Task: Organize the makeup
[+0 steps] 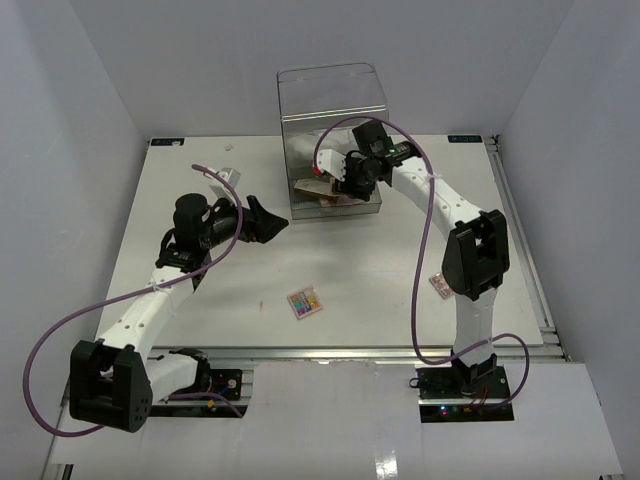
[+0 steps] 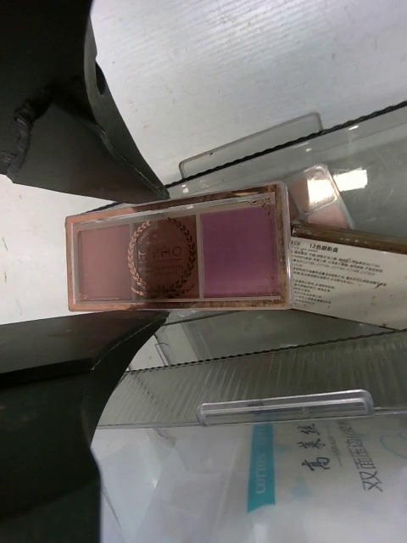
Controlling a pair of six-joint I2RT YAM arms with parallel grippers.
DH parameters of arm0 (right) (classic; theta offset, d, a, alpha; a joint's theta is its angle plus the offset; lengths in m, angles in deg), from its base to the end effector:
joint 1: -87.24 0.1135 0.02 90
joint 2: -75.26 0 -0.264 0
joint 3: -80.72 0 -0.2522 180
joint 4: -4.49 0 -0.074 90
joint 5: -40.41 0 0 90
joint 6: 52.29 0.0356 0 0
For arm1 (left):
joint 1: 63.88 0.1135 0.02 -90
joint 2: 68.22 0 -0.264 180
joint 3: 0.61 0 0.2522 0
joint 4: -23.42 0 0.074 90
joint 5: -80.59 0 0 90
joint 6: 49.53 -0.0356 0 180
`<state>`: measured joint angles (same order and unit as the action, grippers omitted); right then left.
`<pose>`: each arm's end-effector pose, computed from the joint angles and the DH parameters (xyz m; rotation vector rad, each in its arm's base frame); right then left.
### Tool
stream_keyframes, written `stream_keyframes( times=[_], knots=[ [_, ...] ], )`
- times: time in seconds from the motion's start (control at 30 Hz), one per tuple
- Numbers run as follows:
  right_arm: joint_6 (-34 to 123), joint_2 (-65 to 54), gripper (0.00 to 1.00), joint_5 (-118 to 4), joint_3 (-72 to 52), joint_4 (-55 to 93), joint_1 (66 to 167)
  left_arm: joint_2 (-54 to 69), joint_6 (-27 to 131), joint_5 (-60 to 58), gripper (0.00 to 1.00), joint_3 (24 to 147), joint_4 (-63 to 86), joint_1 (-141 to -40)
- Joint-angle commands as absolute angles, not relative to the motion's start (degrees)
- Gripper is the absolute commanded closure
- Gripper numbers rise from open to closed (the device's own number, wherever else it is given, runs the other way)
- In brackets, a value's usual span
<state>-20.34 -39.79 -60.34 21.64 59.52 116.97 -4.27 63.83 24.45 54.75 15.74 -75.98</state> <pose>0.3909 0.2309 0.2960 -1.7297 1.6764 0.0004 0.2431 -0.0724 0.2840 0.2414 1.9037 -0.9696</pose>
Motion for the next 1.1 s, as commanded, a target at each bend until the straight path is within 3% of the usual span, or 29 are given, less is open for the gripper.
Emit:
stream_keyframes(
  times=[0.0,0.37,0.67,0.87,1.07],
  knots=[
    [-19.42,-40.99,0.59,-58.29,24.60,55.54,116.95,-6.08,62.88,24.78,0.02,54.81,15.73,-75.57],
    [-18.61,-43.80,0.37,-55.46,23.57,53.21,115.90,-6.08,62.62,24.51,0.02,54.81,15.55,-75.57],
    [-17.32,-37.54,0.31,-58.27,19.01,52.26,113.70,-5.82,62.62,24.86,0.02,54.81,15.73,-75.57],
    [-15.19,-26.42,0.30,-69.25,11.16,53.64,113.30,-4.71,62.62,27.86,0.02,54.63,16.62,-75.66],
    [-15.47,-13.17,0.29,-93.64,-0.74,59.82,110.84,-1.31,63.30,32.20,0.06,55.38,15.51,-76.87]
  ],
)
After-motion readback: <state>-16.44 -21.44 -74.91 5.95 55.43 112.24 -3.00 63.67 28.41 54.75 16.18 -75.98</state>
